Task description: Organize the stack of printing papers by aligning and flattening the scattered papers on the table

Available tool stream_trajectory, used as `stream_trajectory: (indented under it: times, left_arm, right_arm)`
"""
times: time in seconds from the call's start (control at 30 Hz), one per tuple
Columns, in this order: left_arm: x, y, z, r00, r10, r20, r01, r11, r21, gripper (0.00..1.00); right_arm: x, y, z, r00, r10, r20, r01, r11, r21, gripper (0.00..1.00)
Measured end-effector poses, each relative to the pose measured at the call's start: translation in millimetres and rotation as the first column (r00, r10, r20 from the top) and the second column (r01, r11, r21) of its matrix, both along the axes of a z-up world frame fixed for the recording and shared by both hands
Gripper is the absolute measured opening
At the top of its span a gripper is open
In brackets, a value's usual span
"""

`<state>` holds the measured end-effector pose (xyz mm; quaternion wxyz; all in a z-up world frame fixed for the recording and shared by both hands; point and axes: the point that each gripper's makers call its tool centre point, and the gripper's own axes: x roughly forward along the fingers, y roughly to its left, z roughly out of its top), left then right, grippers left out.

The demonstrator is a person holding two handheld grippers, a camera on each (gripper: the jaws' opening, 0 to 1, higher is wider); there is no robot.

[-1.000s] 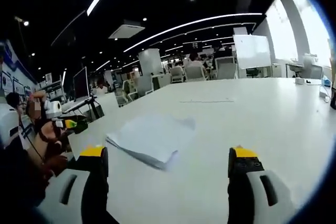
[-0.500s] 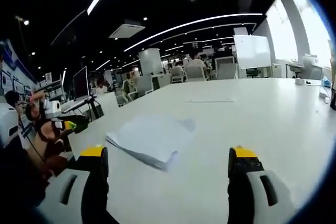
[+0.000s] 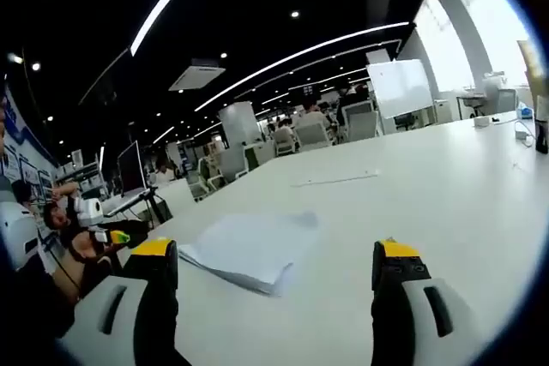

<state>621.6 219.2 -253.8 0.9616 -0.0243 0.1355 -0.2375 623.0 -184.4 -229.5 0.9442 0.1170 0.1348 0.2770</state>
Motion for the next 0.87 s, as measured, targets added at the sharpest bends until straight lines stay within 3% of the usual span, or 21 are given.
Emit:
stream_trajectory:
  times: [0.17, 0.87]
  left_arm:
    - [-1.9, -1.7, 1.0, 1.000, -0.007, 0.000, 0.007, 1.000, -0.003, 0.97]
    - [-5.1, -2.3, 1.4, 1.000, -0.008, 0.002, 0.008, 1.000, 0.001, 0.97]
  right_arm:
    - [-1.7, 3.4, -3.5, 1.000, 0.009, -0.004, -0.009, 0.999, -0.032, 0.89]
    - [-3.6, 4.5, -5.8, 1.000, 0.020, -0.013, -0.020, 0.999, -0.047, 0.89]
